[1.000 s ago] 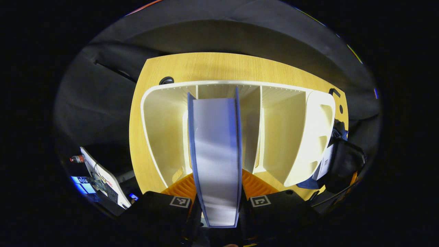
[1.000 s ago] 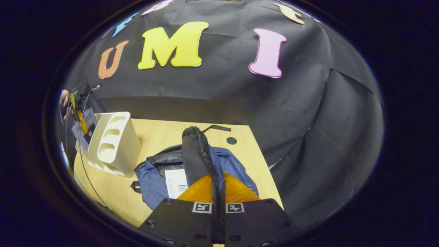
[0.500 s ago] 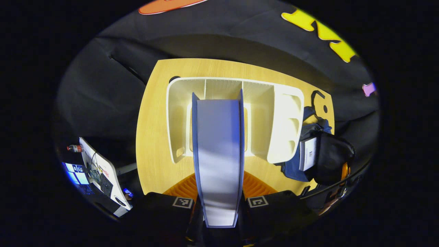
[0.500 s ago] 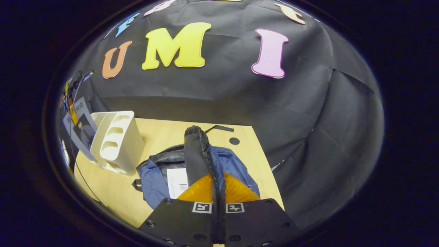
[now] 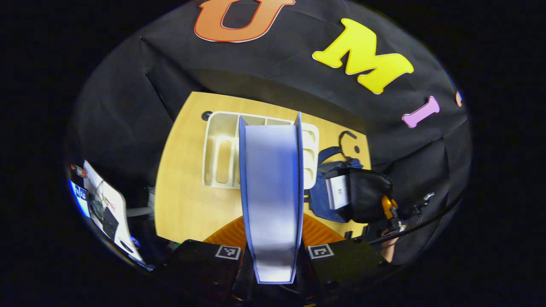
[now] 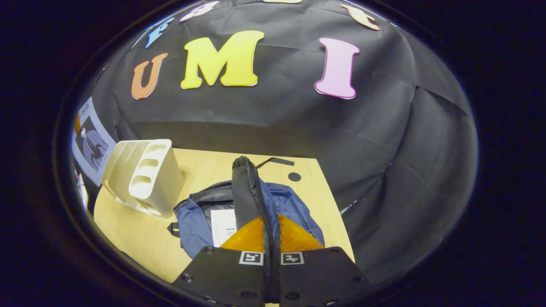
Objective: Open the schoolbag, grab two books from the bookshelf and put them into the schoolbag.
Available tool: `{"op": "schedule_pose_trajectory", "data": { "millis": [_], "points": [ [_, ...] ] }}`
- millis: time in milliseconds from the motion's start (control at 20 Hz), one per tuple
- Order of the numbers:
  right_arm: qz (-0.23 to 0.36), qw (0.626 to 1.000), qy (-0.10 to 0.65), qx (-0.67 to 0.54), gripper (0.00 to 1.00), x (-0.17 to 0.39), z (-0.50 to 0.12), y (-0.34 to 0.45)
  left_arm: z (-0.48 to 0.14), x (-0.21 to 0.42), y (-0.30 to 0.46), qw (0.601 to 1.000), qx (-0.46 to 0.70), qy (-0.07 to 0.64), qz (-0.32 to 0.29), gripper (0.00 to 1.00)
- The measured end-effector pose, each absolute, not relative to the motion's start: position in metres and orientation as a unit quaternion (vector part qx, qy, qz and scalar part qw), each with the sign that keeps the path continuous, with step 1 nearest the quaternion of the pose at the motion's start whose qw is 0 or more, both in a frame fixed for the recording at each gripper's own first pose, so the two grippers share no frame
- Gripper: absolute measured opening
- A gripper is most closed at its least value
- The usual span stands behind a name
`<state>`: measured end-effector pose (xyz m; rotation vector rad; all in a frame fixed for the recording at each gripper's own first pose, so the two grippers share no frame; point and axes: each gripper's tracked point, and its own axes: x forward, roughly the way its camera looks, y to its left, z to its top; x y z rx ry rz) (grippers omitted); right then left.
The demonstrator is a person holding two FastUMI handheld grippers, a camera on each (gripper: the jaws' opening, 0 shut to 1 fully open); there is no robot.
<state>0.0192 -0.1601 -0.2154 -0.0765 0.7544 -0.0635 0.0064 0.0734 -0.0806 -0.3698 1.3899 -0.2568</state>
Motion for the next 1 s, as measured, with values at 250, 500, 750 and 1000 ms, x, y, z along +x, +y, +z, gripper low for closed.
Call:
{"op": "schedule_pose_trajectory", "data": {
  "millis": [250,500,750,1000],
  "points": [
    [-0.031,0.928,0.369,-0.040,0.00,0.016,-0.215,-0.165,-0.065,0.004,0.019,0.737,-0.259,0.594,-0.192,0.43],
    [-0.028,0.926,0.373,-0.039,0.00,0.016,-0.218,-0.166,-0.082,0.001,-0.043,0.737,-0.290,0.560,-0.244,0.43],
    [-0.034,0.926,0.374,-0.039,0.00,0.018,-0.219,-0.175,-0.129,-0.010,-0.119,0.729,-0.320,0.546,-0.259,0.43],
    [-0.035,0.925,0.376,-0.037,0.00,0.018,-0.219,-0.181,-0.191,-0.026,-0.174,0.709,-0.343,0.562,-0.252,0.43]
  ]
}}
